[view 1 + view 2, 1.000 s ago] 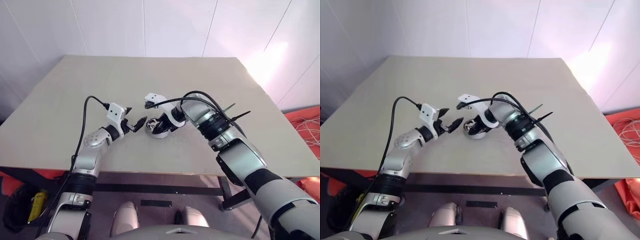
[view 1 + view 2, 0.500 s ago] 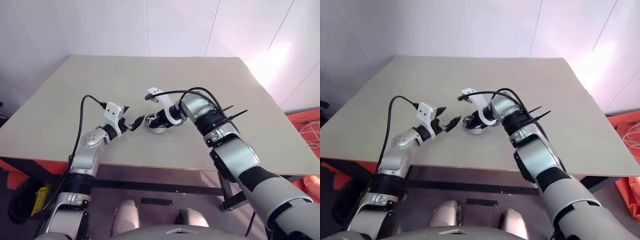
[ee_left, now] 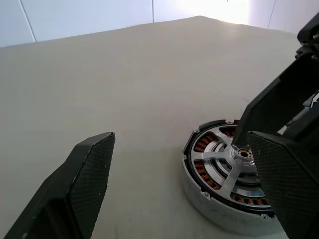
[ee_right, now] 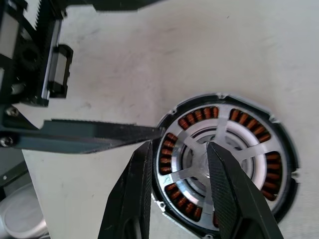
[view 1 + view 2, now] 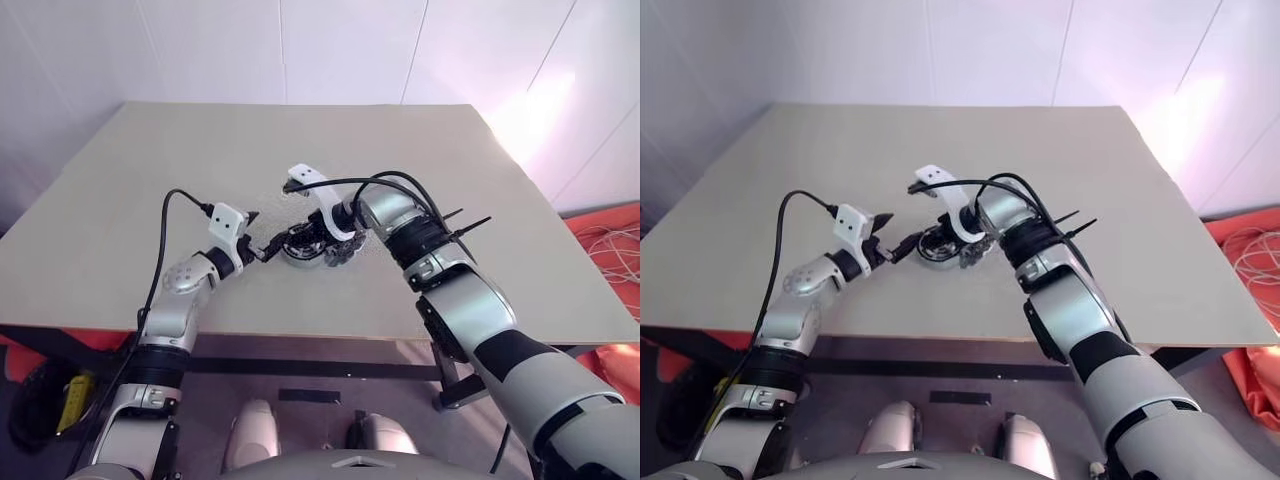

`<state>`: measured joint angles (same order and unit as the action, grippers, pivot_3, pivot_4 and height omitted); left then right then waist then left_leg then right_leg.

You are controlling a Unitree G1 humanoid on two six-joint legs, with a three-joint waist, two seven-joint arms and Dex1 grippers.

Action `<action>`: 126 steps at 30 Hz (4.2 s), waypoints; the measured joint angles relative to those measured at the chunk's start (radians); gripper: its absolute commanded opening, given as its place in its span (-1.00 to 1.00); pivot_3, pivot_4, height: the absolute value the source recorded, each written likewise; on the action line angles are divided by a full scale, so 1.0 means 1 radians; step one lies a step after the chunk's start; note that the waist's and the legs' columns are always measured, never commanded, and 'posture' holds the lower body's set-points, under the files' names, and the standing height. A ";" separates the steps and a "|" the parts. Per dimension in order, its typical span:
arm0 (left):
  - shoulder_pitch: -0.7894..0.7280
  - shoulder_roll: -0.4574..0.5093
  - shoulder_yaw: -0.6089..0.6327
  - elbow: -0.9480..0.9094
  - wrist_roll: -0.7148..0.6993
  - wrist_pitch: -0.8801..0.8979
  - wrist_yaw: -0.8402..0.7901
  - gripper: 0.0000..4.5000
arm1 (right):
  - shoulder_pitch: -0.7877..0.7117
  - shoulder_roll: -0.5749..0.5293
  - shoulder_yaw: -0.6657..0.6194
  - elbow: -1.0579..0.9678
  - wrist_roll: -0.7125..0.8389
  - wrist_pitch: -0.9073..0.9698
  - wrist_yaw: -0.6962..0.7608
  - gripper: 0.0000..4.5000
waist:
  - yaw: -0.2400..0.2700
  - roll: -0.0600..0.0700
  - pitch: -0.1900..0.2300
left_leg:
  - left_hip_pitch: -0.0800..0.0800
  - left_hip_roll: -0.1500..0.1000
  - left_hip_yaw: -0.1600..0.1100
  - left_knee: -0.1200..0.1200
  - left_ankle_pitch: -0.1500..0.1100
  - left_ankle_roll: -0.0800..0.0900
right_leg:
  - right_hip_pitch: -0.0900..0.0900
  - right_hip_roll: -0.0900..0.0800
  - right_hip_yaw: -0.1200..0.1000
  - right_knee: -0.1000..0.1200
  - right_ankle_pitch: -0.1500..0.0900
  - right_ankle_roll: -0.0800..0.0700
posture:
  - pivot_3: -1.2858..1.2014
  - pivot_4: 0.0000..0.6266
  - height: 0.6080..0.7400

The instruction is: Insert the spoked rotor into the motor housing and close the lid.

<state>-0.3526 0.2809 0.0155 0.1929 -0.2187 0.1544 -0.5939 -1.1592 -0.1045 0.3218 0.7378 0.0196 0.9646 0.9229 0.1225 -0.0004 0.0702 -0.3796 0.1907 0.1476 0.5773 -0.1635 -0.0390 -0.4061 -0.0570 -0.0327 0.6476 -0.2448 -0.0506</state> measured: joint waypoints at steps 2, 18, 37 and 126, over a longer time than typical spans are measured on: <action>-0.006 0.001 0.006 0.001 0.000 -0.004 0.000 1.00 | -0.006 -0.007 -0.006 -0.014 0.007 -0.001 0.004 -0.15 | -0.002 0.000 0.000 | 0.000 0.000 0.000 0.000 0.000 0.001 | 0.000 0.000 0.000 -0.001 0.000 0.000 | 0.03 -1.00 1.00; -0.010 0.020 0.015 0.007 -0.001 0.008 -0.015 1.00 | 0.051 -0.212 -0.053 -0.171 -0.028 -0.530 0.033 -0.23 | 0.007 -0.002 0.000 | 0.001 -0.001 0.002 0.002 -0.003 0.004 | 0.006 -0.001 -0.001 -0.006 0.001 0.002 | 0.03 -1.00 1.00; -0.032 0.045 0.021 0.026 -0.070 0.118 -0.109 1.00 | 0.570 -0.694 -0.113 -0.489 -0.069 -0.680 0.183 -0.98 | 0.001 -0.002 0.000 | 0.004 0.000 0.003 0.005 -0.007 0.013 | 0.009 0.000 -0.001 -0.007 0.003 0.000 | 0.03 -1.00 1.00; 0.022 0.226 0.154 -0.134 -0.249 0.428 -0.158 1.00 | 0.347 -0.032 -0.184 -0.039 0.163 -0.610 -0.109 -0.98 | -0.027 -0.002 0.000 | 0.011 0.000 0.002 0.002 -0.005 0.009 | 0.014 0.000 0.001 -0.007 0.003 -0.002 | 0.03 -1.00 1.00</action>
<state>-0.3304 0.5074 0.1691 0.0587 -0.4678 0.5828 -0.7517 -0.8127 -0.1368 0.1379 0.6988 0.1831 0.3549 0.8138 0.0951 -0.0019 0.0704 -0.3689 0.1906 0.1501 0.5795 -0.1686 -0.0298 -0.3917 -0.0569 -0.0318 0.6404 -0.2423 -0.0522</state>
